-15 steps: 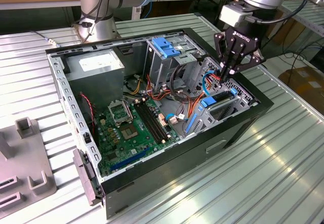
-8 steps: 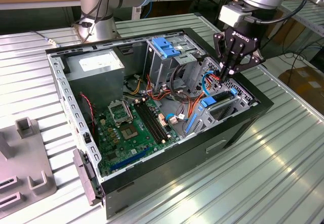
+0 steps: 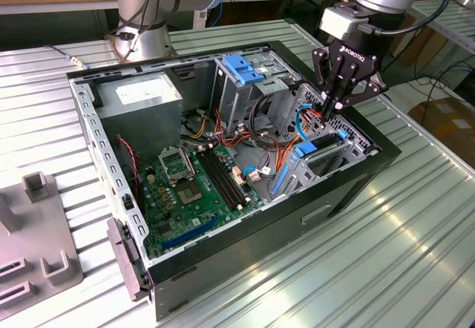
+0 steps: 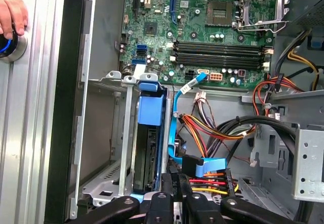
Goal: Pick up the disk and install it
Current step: 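Insert the first disk wire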
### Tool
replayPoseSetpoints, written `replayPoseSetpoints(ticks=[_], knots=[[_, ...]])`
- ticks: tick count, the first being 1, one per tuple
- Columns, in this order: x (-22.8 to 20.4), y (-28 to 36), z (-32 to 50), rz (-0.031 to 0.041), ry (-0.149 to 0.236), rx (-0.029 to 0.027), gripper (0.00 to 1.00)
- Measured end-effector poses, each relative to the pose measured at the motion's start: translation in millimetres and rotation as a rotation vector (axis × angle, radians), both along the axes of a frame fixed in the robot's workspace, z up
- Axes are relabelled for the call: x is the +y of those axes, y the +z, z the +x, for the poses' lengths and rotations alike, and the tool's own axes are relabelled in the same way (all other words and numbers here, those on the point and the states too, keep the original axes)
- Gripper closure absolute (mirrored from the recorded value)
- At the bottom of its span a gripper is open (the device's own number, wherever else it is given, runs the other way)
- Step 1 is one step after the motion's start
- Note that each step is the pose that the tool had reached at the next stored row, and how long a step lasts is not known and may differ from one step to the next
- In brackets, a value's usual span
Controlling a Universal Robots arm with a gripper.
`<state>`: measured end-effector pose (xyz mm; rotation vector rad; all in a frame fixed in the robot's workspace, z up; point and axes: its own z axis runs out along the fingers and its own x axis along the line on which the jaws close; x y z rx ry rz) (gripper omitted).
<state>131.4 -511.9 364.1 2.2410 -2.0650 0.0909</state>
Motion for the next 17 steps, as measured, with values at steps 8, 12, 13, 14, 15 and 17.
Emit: replayPoseSetpoints(ticks=[8,12,13,14,15,17], knots=[[0.0,0.0,-3.6,0.0000,0.000,0.0000,0.84],[0.0,0.0,-4.0,0.0001,0.000,0.0000,0.84],[0.0,-0.1,-4.1,0.0001,0.000,0.0000,0.84],[-0.2,0.1,-4.1,-0.0001,0.000,0.0000,0.84],[-0.9,0.0,-4.1,-0.0002,0.000,0.0000,0.84],[-4.7,-0.7,-4.1,0.0014,0.000,0.0000,0.84]])
